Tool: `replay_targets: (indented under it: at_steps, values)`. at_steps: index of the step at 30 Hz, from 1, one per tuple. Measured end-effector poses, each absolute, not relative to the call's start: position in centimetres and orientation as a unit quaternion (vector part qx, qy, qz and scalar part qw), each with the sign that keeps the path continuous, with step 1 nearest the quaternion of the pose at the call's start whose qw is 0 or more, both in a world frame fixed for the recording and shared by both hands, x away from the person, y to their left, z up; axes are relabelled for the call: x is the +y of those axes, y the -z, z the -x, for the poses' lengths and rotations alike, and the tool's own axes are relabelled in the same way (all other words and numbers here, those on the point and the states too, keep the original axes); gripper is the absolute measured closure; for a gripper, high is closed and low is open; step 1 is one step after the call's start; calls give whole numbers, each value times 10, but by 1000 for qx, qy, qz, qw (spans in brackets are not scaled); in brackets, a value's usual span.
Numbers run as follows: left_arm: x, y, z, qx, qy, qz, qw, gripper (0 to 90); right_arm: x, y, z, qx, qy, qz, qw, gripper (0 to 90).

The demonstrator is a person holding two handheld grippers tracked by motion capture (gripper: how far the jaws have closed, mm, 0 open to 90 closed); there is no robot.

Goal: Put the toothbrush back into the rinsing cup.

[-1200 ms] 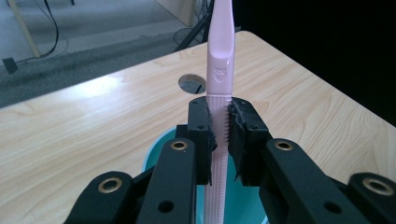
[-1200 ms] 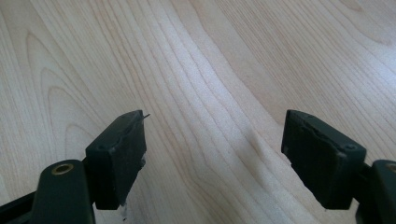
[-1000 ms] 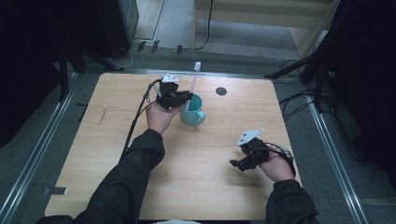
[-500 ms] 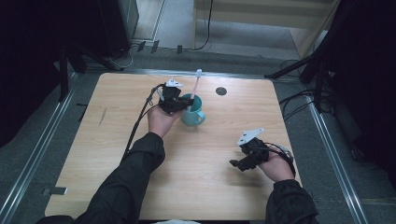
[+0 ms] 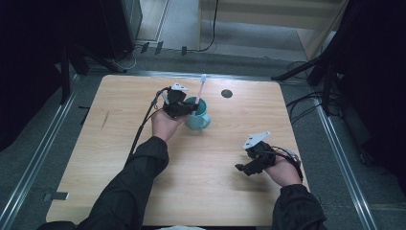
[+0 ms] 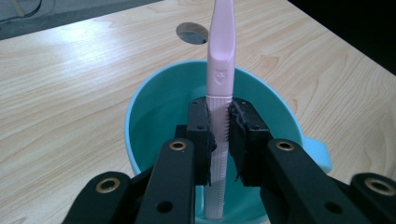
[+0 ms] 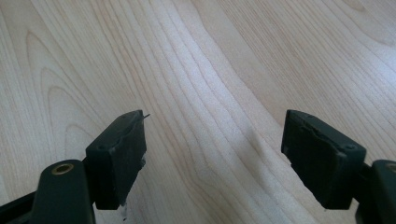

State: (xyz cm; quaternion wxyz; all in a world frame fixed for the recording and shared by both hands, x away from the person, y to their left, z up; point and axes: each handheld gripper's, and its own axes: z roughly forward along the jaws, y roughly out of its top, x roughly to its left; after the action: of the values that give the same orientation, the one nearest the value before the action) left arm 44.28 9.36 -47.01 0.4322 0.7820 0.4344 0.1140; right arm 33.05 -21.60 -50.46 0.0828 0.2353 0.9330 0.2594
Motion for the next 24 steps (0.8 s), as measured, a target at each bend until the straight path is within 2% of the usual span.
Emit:
replay_targets:
  at_steps: [15,24]
  values:
    - [94,472,-446,443,-103,-788,416,774,-216,504,-331,933,-259,-234,84,219]
    - [94,463,-444,438,-100,-791,416,737,-216,505,-331,933,-259,-235,83,219]
